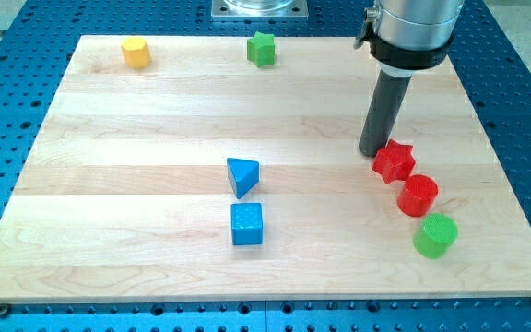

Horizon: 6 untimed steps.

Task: Move the green star to the bottom left of the yellow heart

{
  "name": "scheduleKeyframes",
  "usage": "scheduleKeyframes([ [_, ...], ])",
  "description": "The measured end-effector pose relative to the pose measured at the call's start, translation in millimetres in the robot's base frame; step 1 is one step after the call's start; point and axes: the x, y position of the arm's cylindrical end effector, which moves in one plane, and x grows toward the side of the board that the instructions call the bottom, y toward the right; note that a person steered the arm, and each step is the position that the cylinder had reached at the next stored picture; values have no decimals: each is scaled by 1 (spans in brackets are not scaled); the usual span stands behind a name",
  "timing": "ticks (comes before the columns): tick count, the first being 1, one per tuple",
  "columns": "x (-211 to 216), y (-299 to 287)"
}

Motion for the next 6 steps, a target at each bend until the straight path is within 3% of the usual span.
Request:
scheduleKeyframes([
  [1,0,30],
  [2,-26,23],
  [4,-114,-224],
  [5,-198,-228],
  [6,-220,-172],
])
